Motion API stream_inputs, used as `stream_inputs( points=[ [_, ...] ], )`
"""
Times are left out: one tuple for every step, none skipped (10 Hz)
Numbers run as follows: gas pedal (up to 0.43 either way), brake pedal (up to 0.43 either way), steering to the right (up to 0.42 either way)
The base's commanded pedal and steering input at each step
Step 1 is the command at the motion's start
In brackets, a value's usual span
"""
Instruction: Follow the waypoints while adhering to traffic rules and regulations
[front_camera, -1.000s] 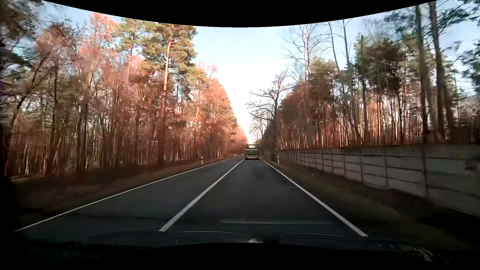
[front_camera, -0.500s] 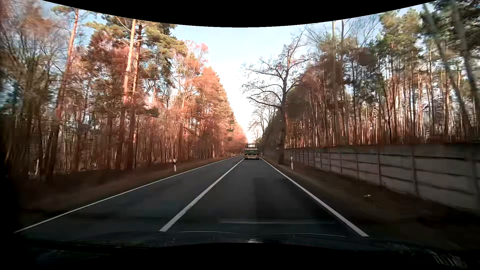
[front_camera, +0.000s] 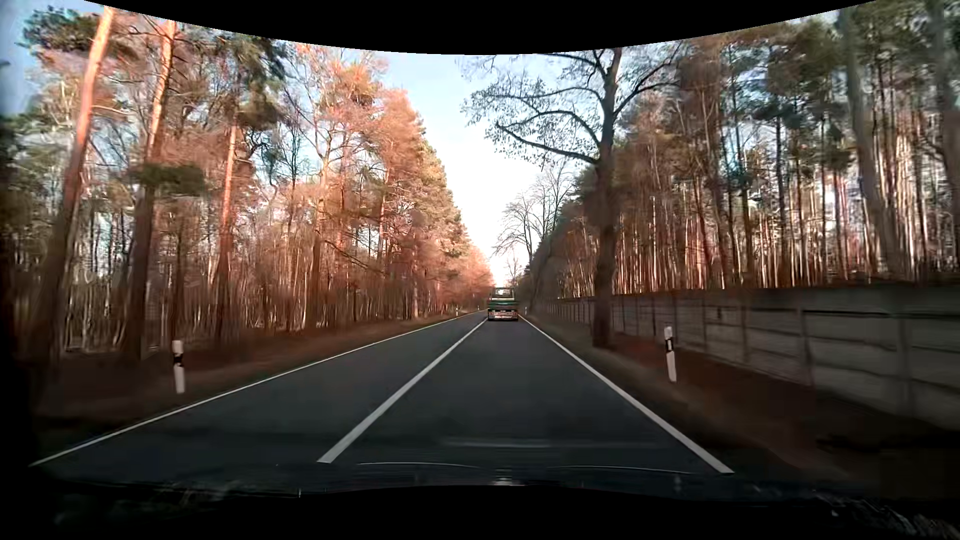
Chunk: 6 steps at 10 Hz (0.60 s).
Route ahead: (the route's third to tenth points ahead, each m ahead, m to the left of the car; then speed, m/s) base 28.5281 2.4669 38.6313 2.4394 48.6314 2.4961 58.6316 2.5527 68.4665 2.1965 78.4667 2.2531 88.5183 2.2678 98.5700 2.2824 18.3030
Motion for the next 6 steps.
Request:
stream_inputs(
  points=[
    [0.008, 0.000, 0.000],
    [0.000, 0.000, 0.000],
    [0.000, 0.000, 0.000],
    [0.000, 0.000, 0.000],
    [0.008, 0.000, 0.000],
    [0.008, 0.000, 0.000]
  ],
)
